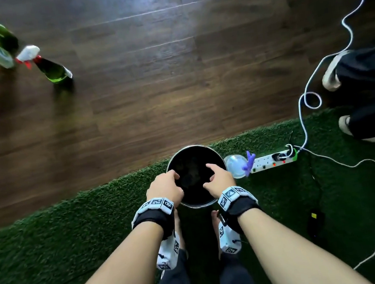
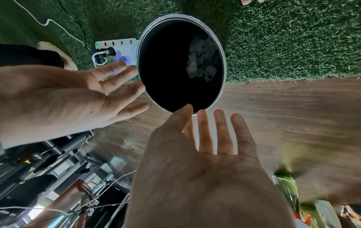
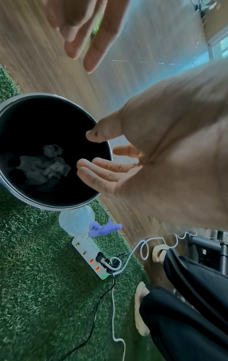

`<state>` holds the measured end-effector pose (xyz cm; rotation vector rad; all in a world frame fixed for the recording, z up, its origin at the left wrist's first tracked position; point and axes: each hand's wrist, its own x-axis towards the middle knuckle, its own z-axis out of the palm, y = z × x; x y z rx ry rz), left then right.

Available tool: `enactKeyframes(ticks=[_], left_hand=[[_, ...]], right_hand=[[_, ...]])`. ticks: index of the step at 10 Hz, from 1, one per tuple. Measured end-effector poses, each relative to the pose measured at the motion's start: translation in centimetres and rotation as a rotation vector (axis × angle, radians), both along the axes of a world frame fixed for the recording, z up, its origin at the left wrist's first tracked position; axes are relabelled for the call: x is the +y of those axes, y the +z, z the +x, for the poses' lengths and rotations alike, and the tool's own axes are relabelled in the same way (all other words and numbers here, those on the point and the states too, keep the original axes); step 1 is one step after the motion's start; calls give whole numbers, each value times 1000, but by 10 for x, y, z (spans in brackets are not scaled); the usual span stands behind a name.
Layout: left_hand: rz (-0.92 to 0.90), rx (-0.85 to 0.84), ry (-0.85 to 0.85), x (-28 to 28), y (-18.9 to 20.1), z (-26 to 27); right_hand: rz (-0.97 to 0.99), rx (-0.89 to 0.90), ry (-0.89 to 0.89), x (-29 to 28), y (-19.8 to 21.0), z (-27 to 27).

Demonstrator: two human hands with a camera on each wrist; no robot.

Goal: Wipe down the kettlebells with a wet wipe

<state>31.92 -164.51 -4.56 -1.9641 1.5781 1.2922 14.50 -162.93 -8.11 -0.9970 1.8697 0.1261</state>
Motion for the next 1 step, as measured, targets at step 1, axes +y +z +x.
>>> enactKeyframes(ticks=[1], left_hand=[[-30,-24,70,1,-2,1]], right_hand=[[-5,-15,7,-2,-7,-1]])
